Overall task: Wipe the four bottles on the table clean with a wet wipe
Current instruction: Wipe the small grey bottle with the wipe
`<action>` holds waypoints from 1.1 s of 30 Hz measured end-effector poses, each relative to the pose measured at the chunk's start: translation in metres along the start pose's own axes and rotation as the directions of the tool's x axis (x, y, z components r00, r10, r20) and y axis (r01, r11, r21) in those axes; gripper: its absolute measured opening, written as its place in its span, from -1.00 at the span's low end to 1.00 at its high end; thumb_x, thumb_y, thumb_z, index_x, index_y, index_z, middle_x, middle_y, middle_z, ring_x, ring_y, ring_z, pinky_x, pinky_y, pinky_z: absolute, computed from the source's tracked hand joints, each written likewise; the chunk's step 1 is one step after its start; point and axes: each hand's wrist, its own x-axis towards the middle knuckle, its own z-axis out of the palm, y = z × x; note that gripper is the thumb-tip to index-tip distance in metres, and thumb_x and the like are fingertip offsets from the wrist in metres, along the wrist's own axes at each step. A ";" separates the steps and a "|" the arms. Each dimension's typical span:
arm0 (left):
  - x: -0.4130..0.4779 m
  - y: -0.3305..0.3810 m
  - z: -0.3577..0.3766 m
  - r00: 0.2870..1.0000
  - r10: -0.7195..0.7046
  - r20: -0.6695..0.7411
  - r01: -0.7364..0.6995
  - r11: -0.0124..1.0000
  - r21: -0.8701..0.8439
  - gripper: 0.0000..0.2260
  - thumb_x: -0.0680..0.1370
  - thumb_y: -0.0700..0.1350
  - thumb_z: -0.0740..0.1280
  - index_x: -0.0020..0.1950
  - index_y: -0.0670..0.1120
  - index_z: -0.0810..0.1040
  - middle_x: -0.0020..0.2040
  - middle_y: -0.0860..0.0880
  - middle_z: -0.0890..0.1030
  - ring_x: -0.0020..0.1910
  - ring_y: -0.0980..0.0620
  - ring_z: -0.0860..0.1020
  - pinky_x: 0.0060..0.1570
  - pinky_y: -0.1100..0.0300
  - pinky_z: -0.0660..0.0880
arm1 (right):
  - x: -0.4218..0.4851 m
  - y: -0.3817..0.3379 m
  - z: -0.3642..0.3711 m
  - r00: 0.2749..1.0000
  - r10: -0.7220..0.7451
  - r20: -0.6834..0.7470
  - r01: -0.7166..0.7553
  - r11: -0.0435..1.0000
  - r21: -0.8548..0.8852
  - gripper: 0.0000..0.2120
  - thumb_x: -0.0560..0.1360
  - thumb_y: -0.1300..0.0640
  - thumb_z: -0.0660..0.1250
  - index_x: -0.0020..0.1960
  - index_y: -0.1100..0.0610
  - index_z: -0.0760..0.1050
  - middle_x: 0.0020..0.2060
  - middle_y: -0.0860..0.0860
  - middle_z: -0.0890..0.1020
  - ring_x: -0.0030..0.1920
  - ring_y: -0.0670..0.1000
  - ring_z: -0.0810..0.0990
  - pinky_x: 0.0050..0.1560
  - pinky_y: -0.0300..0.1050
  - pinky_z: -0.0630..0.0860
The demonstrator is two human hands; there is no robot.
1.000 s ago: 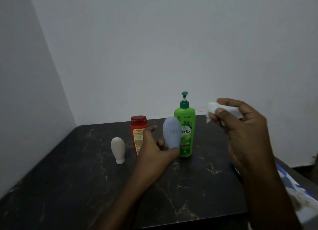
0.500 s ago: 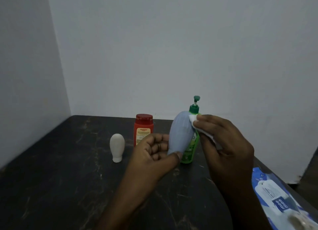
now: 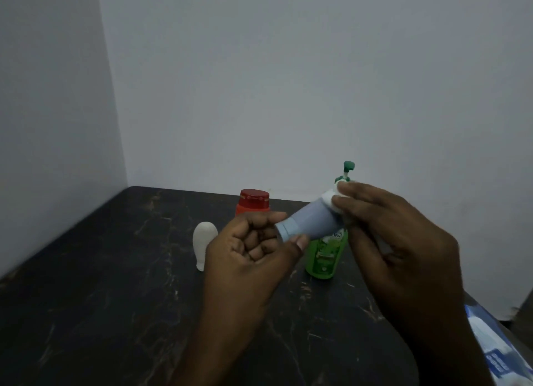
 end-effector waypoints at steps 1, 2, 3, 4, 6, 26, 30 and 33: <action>0.000 -0.001 0.000 1.000 0.007 -0.012 -0.007 1.000 -0.026 -0.72 0.38 -0.36 0.52 0.02 -0.14 0.62 -0.08 -0.11 0.74 -0.08 -0.09 0.73 -0.12 0.11 0.66 | -0.001 -0.001 -0.004 1.000 0.012 -0.024 -0.012 1.000 -0.003 -0.71 0.50 0.30 0.38 0.21 0.26 0.62 0.20 0.09 0.65 0.24 0.01 0.61 0.32 -0.12 0.49; -0.001 -0.001 0.000 1.000 0.008 -0.012 -0.009 0.999 -0.053 -0.72 0.37 -0.38 0.52 0.01 -0.16 0.61 -0.07 -0.12 0.74 -0.07 -0.10 0.72 -0.11 0.11 0.66 | -0.002 -0.002 -0.007 0.998 0.023 -0.052 -0.023 1.000 0.000 -0.71 0.50 0.29 0.38 0.22 0.26 0.62 0.19 0.08 0.65 0.23 -0.03 0.61 0.33 -0.16 0.48; -0.001 -0.001 0.001 1.000 0.007 -0.006 -0.007 0.997 -0.074 -0.72 0.36 -0.39 0.52 0.01 -0.18 0.60 -0.06 -0.12 0.74 -0.06 -0.10 0.72 -0.11 0.13 0.65 | -0.005 -0.004 -0.009 0.997 0.030 -0.070 -0.030 1.000 -0.002 -0.70 0.50 0.27 0.38 0.23 0.26 0.61 0.19 0.07 0.65 0.23 -0.05 0.60 0.33 -0.20 0.47; -0.003 0.000 0.002 1.000 0.008 -0.001 -0.008 0.996 -0.085 -0.70 0.34 -0.39 0.52 0.01 -0.21 0.58 -0.06 -0.11 0.74 -0.06 -0.08 0.72 -0.12 0.17 0.65 | -0.008 -0.005 -0.008 0.997 0.031 -0.070 -0.032 0.999 -0.013 -0.69 0.51 0.26 0.38 0.24 0.26 0.60 0.20 0.08 0.64 0.23 -0.05 0.59 0.34 -0.22 0.45; -0.006 0.002 0.005 1.000 0.024 -0.004 -0.025 0.997 -0.076 -0.66 0.28 -0.34 0.55 -0.01 -0.26 0.56 -0.07 -0.07 0.73 -0.09 -0.05 0.72 -0.17 0.22 0.64 | -0.012 -0.007 -0.001 0.999 0.028 -0.047 -0.030 0.999 -0.043 -0.68 0.50 0.27 0.36 0.24 0.24 0.61 0.22 0.09 0.63 0.26 -0.03 0.57 0.36 -0.23 0.43; -0.005 -0.001 -0.003 0.996 0.070 0.061 -0.074 0.996 0.059 -0.61 0.26 -0.32 0.56 0.06 -0.18 0.66 -0.08 -0.01 0.74 -0.10 0.07 0.72 -0.13 0.25 0.64 | -0.019 -0.016 0.019 0.990 -0.102 0.093 0.098 0.994 0.043 -0.74 0.54 0.21 0.29 0.15 0.21 0.67 0.12 0.07 0.68 0.12 0.05 0.61 0.25 -0.19 0.46; -0.007 -0.003 -0.002 0.993 0.098 0.060 -0.106 0.983 0.152 -0.62 0.23 -0.29 0.60 0.01 -0.12 0.68 -0.03 0.12 0.73 -0.06 0.18 0.70 -0.14 0.37 0.60 | -0.020 0.003 0.014 0.996 0.067 -0.062 -0.076 0.985 -0.158 -0.69 0.47 0.36 0.37 0.20 0.29 0.62 0.15 0.17 0.65 0.17 0.10 0.60 0.31 -0.33 0.37; -0.008 -0.003 0.000 0.993 0.111 0.043 -0.117 0.980 0.160 -0.64 0.21 -0.22 0.58 -0.02 -0.11 0.67 -0.05 0.12 0.73 -0.07 0.19 0.70 -0.15 0.39 0.59 | -0.022 -0.001 0.017 0.998 0.055 -0.041 -0.060 0.991 -0.121 -0.71 0.46 0.35 0.39 0.18 0.29 0.64 0.13 0.16 0.66 0.16 0.08 0.60 0.29 -0.28 0.43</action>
